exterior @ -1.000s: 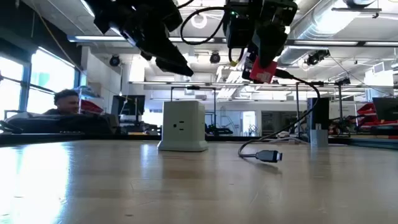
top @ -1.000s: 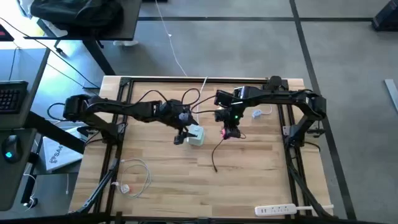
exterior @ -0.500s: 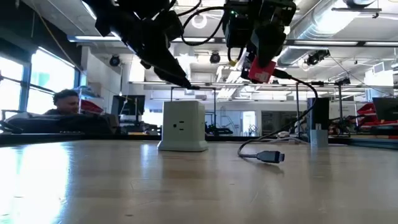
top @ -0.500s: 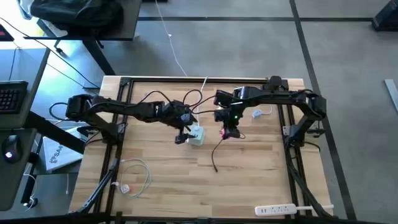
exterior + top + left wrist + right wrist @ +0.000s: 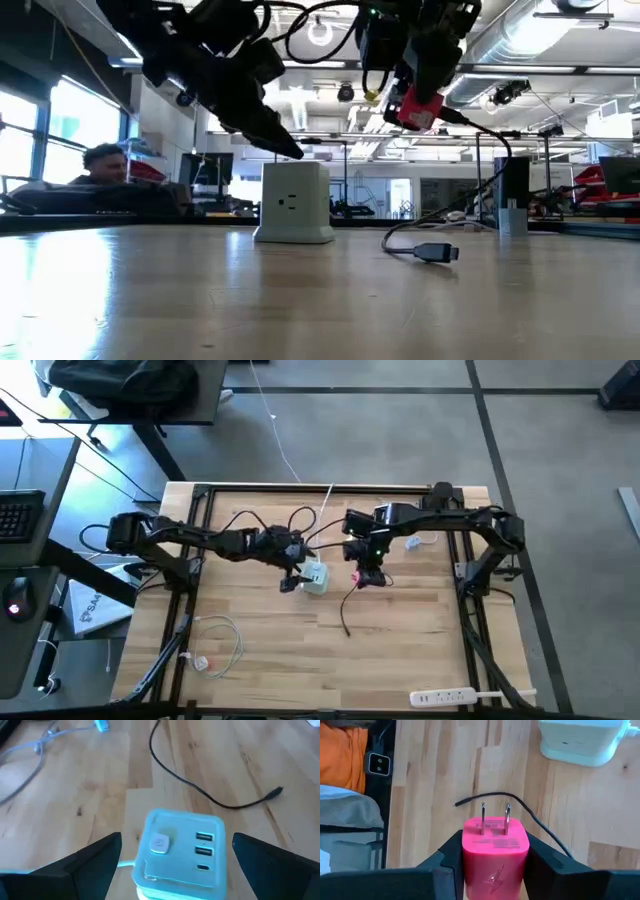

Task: Insert USB
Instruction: Insert the pink charger adapter into the top white outlet extension

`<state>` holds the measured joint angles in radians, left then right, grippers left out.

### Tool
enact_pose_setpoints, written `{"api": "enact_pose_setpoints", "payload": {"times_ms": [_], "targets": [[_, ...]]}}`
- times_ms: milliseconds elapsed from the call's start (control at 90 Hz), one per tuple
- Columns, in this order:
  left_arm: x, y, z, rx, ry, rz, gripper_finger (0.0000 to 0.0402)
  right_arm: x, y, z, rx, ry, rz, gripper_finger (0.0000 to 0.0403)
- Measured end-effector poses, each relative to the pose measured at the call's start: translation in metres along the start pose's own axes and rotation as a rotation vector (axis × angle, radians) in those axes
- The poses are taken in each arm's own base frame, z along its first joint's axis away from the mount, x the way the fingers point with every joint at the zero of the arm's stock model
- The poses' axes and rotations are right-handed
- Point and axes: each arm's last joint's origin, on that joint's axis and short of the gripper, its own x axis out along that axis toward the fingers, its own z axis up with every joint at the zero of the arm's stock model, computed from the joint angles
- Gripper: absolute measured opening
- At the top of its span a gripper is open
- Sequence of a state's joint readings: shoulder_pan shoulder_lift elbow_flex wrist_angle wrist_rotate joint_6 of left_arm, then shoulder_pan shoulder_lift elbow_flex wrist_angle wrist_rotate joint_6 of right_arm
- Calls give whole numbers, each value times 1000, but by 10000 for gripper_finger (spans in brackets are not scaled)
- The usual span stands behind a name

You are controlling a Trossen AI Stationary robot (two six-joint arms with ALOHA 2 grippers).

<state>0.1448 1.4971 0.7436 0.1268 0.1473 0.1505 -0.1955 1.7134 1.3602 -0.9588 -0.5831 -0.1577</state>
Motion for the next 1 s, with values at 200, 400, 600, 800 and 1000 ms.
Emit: {"api": "enact_pose_setpoints", "payload": {"times_ms": [200,400,600,800,1000], "targets": [[3,-1,-8,10,6,-34,360,0,0,0,-1,0,0,111],[18,2,-17,-2,4,-60,360,0,0,1,-7,-10,-1,111],[29,1,-27,18,47,-68,360,0,0,1,-5,-7,-1,111],[41,0,-31,4,14,-116,360,0,0,2,-21,-21,-3,111],[60,-6,-37,30,-42,-131,360,0,-1,4,-32,-37,-6,111]]}}
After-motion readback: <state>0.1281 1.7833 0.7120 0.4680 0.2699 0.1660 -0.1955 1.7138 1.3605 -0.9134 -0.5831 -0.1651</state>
